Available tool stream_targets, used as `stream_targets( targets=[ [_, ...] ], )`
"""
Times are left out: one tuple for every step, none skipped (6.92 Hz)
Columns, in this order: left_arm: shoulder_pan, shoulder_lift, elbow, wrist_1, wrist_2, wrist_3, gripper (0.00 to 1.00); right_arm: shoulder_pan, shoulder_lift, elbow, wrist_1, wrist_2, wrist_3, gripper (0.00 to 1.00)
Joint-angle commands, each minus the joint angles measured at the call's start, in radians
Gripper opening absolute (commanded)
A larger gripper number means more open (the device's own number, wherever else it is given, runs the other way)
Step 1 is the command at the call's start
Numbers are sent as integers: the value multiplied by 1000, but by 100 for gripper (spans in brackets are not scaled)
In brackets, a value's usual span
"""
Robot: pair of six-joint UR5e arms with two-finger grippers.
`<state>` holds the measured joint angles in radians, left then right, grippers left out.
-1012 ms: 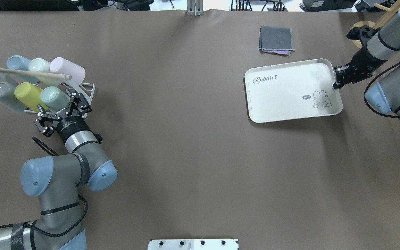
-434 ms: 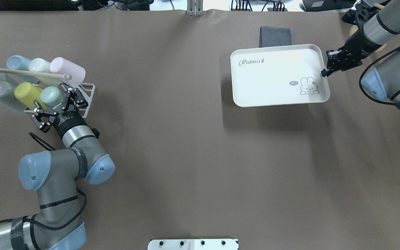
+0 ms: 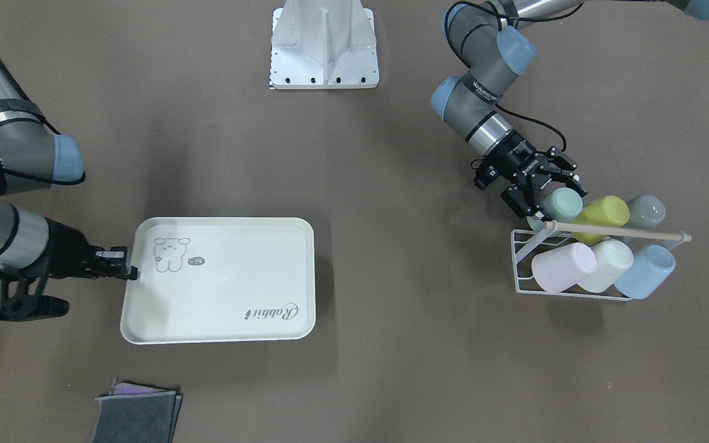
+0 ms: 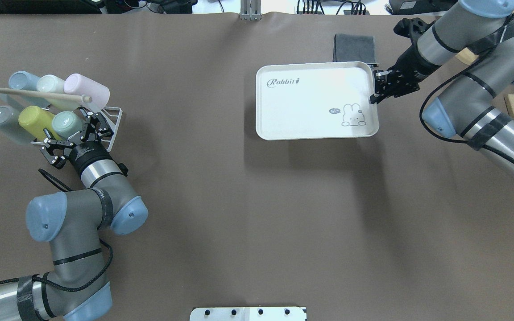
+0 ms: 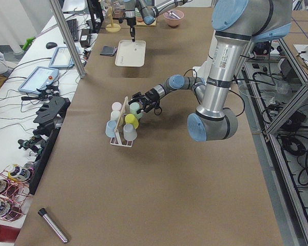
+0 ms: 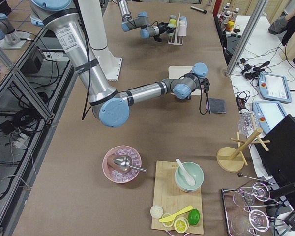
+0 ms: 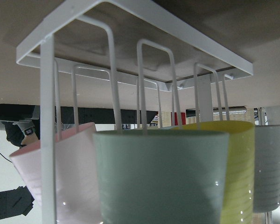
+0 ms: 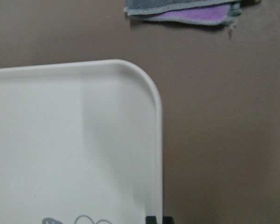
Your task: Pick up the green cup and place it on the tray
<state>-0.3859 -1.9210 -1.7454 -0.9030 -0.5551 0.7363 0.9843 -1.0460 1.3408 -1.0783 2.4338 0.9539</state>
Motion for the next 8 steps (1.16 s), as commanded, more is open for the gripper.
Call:
stream_targets(
  targets=[
    [-2,-1,18,-8,9,0,96,-120,62,6,53,-103,197,0],
    [-2,-4,23,-10,9,0,96,-178,67,6,122,-166,315,0],
    [-2,-9,35,-10,12,0,96,-217,69,11,156,-204,369,0],
    [-2,-18,40,-7,23,0,96,-239,70,14,161,-216,397,0],
    [-4,-18,40,-5,23,0,96,-259,75,14,162,-225,401,0],
    [-2,-19,40,1,40,2,95,-289,70,12,178,-234,399,0],
    [-4,-19,41,4,44,0,95,-298,67,15,178,-240,395,0],
    [-2,-24,46,7,44,2,96,-300,60,21,176,-234,350,0]
  ],
)
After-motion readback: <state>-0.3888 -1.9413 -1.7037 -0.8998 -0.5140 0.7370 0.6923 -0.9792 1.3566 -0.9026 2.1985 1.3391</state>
